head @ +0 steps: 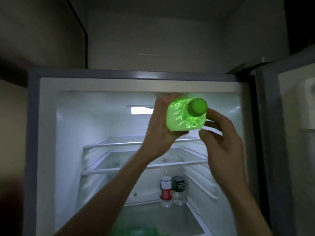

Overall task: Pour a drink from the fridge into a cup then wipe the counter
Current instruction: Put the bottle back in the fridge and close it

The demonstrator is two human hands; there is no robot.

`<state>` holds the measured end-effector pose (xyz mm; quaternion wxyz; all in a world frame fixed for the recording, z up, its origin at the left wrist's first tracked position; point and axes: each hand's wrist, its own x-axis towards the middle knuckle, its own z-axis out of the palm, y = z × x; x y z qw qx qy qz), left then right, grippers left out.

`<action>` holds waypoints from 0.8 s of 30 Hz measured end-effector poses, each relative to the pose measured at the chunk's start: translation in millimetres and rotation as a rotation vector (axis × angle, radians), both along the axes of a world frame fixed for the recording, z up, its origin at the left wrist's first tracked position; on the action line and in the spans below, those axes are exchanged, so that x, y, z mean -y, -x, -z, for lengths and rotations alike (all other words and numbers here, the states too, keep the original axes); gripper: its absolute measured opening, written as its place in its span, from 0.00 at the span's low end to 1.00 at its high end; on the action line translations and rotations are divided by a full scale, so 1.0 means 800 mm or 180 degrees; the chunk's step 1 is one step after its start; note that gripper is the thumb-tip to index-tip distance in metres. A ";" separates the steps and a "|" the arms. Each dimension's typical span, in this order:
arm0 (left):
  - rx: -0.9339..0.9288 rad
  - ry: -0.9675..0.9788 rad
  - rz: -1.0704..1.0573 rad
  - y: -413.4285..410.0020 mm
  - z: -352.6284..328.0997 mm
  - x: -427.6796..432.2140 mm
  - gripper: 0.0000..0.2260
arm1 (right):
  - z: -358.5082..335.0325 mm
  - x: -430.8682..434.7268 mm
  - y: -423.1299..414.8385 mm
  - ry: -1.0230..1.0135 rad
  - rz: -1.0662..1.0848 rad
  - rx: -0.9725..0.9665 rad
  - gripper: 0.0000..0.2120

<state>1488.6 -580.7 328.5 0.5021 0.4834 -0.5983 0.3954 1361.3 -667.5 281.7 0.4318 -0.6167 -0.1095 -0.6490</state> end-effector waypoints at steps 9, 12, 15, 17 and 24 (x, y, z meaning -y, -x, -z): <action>-0.0086 0.0023 -0.0224 -0.046 0.028 0.049 0.37 | 0.026 0.031 -0.023 -0.0353 0.0343 -0.0435 0.18; 0.0020 -0.0158 -0.0396 -0.061 0.026 0.060 0.41 | 0.044 0.043 -0.030 -0.0443 0.0457 -0.0604 0.16; 0.0213 -0.0465 -0.0633 -0.077 0.025 0.070 0.38 | 0.058 0.056 -0.039 -0.0508 0.0560 -0.0796 0.13; 0.0296 -0.0636 -0.0760 -0.088 0.024 0.073 0.37 | 0.069 0.064 -0.045 -0.0544 0.0645 -0.0948 0.12; 0.0395 -0.1243 -0.1161 -0.088 0.016 0.076 0.34 | 0.105 0.078 -0.058 0.0123 0.1389 -0.1884 0.08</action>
